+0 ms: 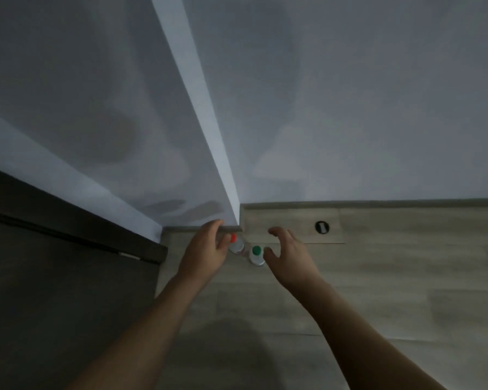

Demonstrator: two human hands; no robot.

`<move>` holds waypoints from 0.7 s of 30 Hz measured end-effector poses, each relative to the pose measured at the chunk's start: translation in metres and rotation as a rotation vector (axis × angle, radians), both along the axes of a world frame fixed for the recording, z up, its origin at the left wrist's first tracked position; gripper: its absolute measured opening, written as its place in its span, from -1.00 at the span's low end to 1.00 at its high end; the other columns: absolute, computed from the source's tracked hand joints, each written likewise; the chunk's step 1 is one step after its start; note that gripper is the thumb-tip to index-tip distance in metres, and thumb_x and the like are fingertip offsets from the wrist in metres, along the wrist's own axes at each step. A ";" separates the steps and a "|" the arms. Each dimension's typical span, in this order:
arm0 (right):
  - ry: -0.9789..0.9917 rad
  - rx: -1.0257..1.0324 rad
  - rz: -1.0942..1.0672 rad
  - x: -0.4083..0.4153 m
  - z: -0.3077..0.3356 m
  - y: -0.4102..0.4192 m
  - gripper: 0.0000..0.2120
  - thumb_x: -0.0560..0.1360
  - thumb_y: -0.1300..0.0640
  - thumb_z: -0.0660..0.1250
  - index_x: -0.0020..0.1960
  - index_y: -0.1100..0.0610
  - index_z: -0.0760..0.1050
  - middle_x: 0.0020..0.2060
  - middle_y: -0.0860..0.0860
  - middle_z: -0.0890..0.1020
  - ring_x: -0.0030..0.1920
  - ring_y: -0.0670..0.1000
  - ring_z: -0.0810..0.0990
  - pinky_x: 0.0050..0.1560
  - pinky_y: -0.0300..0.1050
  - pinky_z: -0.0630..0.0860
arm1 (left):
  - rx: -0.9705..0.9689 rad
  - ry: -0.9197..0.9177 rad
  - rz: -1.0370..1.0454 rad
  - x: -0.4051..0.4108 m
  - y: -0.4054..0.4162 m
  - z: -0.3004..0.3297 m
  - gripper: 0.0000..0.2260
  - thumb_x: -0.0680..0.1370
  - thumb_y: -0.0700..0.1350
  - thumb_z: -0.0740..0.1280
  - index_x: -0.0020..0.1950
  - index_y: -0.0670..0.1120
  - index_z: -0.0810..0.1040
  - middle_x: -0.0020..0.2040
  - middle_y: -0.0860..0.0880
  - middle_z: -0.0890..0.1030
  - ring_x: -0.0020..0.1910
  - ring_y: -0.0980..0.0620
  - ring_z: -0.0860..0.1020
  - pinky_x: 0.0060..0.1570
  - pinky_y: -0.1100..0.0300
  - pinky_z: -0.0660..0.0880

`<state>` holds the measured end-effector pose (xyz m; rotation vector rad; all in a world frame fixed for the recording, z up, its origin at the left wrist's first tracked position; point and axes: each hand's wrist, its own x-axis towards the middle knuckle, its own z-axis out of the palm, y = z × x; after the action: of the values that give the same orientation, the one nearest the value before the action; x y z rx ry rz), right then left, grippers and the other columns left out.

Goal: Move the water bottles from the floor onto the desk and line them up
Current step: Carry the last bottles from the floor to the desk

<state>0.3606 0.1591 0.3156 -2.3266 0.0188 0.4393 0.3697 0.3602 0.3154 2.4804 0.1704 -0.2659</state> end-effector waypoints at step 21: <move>-0.137 0.414 -0.267 0.014 -0.300 0.041 -0.87 0.51 -0.05 0.39 0.03 -0.12 0.49 -0.10 -0.11 0.62 -0.10 -0.22 0.59 -0.19 -0.38 0.49 | -0.322 -0.276 0.227 0.023 0.025 -0.319 -0.87 0.56 0.04 0.40 0.07 0.07 0.54 -0.11 0.13 0.63 -0.10 0.14 0.59 -0.11 0.20 0.48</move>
<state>0.3744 0.2002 0.0159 -1.9063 0.1552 0.1316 0.3926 0.3857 -0.0037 2.1280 0.2678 0.1362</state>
